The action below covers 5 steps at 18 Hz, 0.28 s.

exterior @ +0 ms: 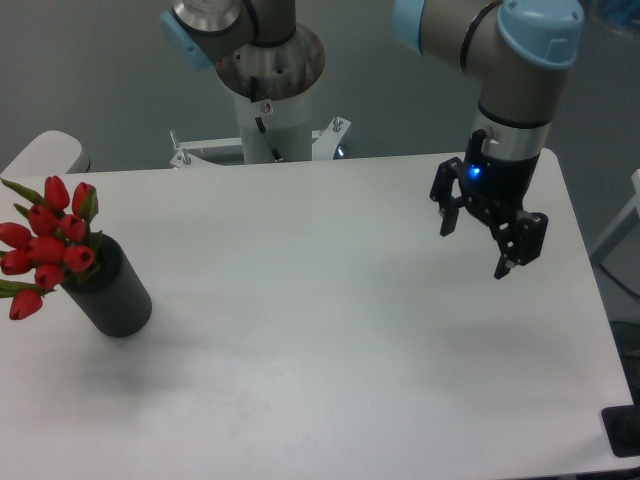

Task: Insert the flowers into the vase

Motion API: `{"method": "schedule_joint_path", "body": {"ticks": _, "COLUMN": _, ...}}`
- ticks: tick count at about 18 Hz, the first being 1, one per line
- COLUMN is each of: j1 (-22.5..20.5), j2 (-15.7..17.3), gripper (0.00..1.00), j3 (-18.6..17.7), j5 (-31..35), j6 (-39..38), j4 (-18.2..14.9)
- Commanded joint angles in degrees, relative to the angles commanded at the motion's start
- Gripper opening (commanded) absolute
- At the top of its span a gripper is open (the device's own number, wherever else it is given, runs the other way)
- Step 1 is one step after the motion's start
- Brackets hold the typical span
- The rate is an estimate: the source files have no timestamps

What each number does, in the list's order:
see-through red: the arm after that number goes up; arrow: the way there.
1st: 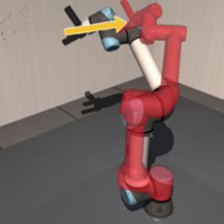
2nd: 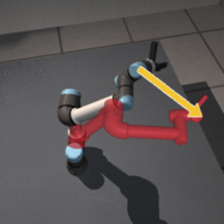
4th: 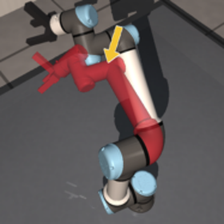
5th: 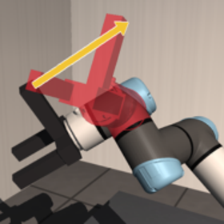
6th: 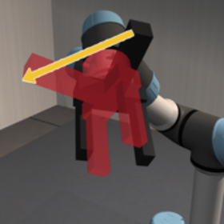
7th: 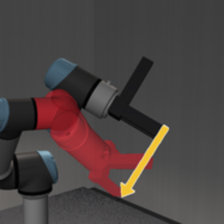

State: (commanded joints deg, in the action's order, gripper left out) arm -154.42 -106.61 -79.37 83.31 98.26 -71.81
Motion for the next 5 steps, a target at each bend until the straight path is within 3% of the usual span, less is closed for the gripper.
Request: {"method": "schedule_joint_path", "body": {"ticks": 5, "j1": 0.62, "j2": -0.53, "gripper": 1.00, "j3": 0.00, "j5": 1.50, "j6": 0.26, "j4": 0.62}}
